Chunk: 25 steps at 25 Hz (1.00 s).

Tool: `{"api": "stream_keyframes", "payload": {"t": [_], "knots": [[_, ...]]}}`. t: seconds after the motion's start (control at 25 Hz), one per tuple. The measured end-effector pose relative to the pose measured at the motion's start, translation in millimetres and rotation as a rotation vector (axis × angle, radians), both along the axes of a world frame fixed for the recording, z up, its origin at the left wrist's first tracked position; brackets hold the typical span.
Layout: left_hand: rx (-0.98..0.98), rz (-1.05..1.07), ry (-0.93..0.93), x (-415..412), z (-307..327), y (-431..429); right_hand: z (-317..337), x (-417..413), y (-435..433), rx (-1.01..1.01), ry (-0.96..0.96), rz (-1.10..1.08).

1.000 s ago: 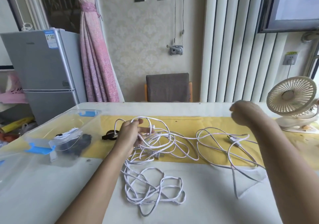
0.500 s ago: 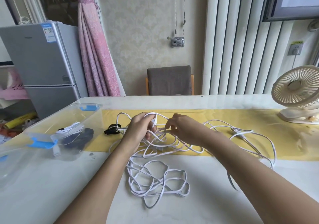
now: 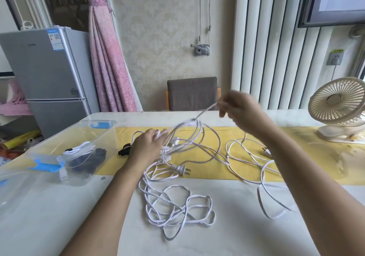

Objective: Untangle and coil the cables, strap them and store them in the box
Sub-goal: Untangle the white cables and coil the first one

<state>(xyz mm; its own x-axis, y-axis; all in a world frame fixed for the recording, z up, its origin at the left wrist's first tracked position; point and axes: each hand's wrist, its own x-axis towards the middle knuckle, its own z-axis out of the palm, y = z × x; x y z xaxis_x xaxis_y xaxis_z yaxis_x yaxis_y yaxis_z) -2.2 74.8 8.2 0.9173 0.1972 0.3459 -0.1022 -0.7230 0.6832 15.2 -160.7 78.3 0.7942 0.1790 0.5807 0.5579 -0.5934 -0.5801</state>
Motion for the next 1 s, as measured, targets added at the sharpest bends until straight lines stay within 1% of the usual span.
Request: {"api": "stream_keyframes", "payload": {"t": [0.04,0.12,0.16,0.2,0.24,0.28,0.32,0.4,0.44,0.48,0.52,0.56,0.6,0.64,0.72,0.76,0.8,0.88,0.92,1.0], "knots": [[-0.061,0.065,-0.04,2,3,6,7,3,-10,0.123,-0.053,-0.06],[-0.226,0.18,-0.048,6,6,19,20,10,-40,0.358,-0.145,-0.237],[-0.302,0.243,-0.049,10,5,29,26,11,-58,0.444,-0.165,-0.33],[-0.351,0.307,-0.04,12,5,38,29,11,-75,0.479,-0.164,-0.414],[-0.361,0.358,-0.031,13,4,43,30,10,-89,0.458,-0.134,-0.491],[-0.327,0.379,-0.007,13,3,42,27,10,-101,0.393,-0.081,-0.568],[-0.246,0.364,0.014,13,0,40,22,11,-108,0.286,-0.022,-0.65],[-0.059,0.286,0.008,13,-5,32,7,18,-118,-0.018,0.142,-0.813],[0.006,0.243,-0.026,13,-7,28,0,20,-116,-0.18,0.259,-0.859],[0.022,0.192,-0.057,13,-8,25,-5,21,-112,-0.332,0.358,-0.862],[0.014,0.138,-0.08,13,-8,23,-9,22,-107,-0.448,0.401,-0.822],[-0.025,0.082,-0.092,13,-8,22,-10,22,-98,-0.503,0.389,-0.747],[-0.077,0.028,-0.104,13,-7,21,-9,20,-85,-0.512,0.341,-0.635],[-0.143,-0.017,-0.111,12,-5,20,-8,16,-68,-0.474,0.281,-0.48],[-0.247,-0.052,-0.127,12,-4,18,-8,0,-24,-0.337,0.226,-0.148],[-0.29,-0.059,-0.115,12,-5,18,-13,-7,-1,-0.306,0.229,-0.016],[-0.323,-0.082,-0.092,11,-4,16,-23,-13,18,-0.326,0.239,0.084],[-0.43,-0.196,-0.081,6,0,12,-48,-18,48,-0.426,0.333,0.156],[-0.524,-0.277,-0.079,3,3,11,-58,-18,57,-0.478,0.385,0.136],[-0.723,-0.45,-0.022,-2,8,15,-65,-16,64,-0.513,0.413,0.098]]}}
